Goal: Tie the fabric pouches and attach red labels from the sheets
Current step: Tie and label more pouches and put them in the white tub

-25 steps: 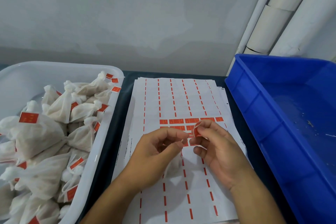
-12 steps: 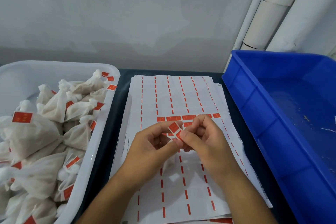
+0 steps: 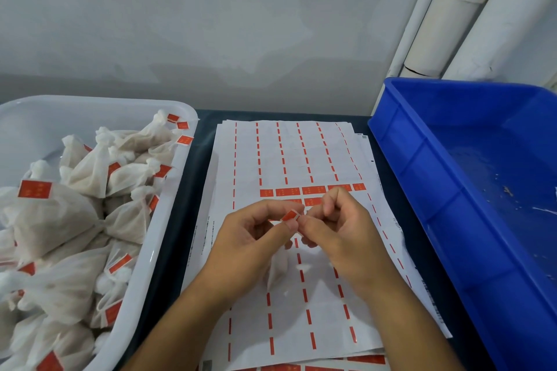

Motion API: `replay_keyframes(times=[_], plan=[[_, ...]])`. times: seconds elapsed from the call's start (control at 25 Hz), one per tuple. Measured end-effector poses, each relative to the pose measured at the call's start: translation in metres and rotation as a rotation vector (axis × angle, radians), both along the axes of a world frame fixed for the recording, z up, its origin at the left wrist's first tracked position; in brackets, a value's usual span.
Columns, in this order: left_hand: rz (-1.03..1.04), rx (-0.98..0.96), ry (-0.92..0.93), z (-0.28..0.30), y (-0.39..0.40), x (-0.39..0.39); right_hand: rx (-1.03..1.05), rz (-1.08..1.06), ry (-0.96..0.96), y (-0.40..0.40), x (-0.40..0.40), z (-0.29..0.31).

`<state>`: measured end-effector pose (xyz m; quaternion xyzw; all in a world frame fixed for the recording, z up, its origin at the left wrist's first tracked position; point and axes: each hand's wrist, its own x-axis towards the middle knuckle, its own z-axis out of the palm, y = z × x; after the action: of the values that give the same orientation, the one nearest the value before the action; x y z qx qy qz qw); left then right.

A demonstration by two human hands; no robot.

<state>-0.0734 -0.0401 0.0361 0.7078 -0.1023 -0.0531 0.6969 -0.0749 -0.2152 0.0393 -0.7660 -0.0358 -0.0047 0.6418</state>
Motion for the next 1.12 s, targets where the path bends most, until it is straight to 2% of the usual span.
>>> replay_keyframes(times=[0.36, 0.64, 0.96, 1.12], plan=[[0.062, -0.005, -0.036, -0.002, 0.0, 0.0, 0.029, 0.057, 0.069, 0.001, -0.001, 0.001], [0.082, -0.038, -0.042, 0.001, -0.003, 0.0, -0.064, 0.031, -0.035, 0.004, -0.001, 0.0], [0.035, 0.112, -0.065, -0.008, -0.004, 0.001, -0.016, -0.047, -0.051, 0.008, 0.001, -0.005], [0.251, 0.195, -0.178, -0.011, -0.009, -0.002, 0.067, -0.141, -0.062, 0.012, -0.001, -0.006]])
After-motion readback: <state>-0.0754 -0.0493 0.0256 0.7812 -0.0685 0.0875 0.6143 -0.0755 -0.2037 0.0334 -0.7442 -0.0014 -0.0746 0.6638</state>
